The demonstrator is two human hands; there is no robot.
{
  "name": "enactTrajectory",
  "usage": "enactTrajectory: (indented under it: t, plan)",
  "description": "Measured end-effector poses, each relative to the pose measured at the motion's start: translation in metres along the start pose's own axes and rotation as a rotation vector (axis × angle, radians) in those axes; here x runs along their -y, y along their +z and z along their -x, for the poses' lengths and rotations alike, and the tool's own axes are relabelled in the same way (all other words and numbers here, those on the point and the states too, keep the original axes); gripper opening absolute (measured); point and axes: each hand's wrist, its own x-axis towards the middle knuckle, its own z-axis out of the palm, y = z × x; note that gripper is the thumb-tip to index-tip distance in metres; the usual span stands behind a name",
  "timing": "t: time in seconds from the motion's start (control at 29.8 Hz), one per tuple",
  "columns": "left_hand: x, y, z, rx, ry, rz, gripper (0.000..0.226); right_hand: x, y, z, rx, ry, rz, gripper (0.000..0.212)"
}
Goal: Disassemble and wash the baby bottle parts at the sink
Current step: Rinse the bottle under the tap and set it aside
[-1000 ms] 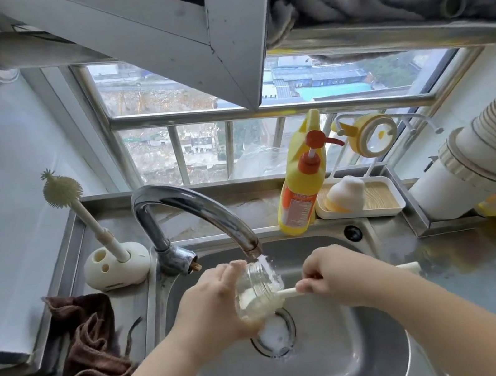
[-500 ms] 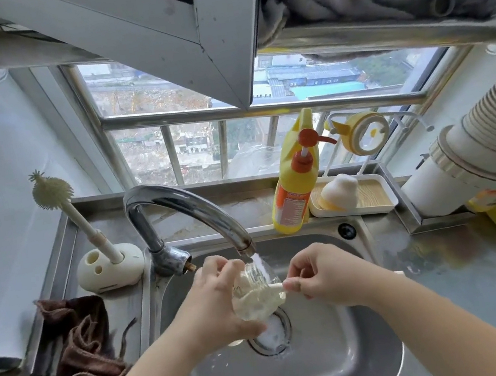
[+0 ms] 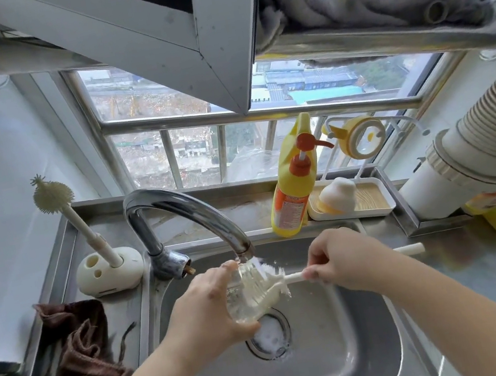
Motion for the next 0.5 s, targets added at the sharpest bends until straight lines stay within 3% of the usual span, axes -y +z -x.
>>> enactTrajectory:
  t: [0.34, 0.5]
  plan:
    - [-0.015, 0.004, -0.004, 0.034, 0.013, -0.122, 0.088, 0.012, 0.013, -0.007, 0.154, -0.042, -0.051, 0.020]
    - [-0.008, 0.013, -0.001, 0.037, 0.009, -0.098, 0.108, 0.010, 0.019, -0.004, 0.151, -0.035, -0.326, 0.023]
